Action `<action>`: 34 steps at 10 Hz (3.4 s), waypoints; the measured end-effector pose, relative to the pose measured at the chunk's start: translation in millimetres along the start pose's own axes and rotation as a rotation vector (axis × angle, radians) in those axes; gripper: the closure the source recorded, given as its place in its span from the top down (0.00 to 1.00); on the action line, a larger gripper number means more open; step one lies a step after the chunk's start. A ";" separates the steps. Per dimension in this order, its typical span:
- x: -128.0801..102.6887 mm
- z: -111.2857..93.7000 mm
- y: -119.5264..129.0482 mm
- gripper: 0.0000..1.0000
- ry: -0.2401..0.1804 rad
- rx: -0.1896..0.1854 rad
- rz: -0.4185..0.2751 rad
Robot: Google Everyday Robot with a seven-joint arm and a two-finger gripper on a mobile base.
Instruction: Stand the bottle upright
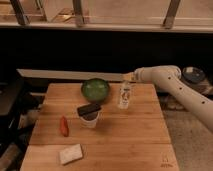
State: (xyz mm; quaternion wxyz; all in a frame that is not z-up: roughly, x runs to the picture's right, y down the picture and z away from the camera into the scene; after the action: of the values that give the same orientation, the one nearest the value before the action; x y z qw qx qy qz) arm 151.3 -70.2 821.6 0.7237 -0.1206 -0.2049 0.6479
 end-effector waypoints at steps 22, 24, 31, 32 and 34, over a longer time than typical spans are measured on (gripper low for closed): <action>-38.7 35.8 -57.2 0.00 -0.239 0.097 -0.084; -39.5 38.5 -61.8 0.05 -0.239 0.109 -0.099; -39.8 37.5 -56.9 0.61 -0.242 0.119 -0.128; -38.8 36.5 -55.0 0.61 -0.242 0.116 -0.127; -37.9 34.1 -53.8 0.61 -0.242 0.115 -0.123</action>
State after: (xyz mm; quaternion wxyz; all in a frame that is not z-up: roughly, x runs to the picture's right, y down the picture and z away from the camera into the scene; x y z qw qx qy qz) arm 180.8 -117.8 870.2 0.7377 0.0131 -0.2602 0.6229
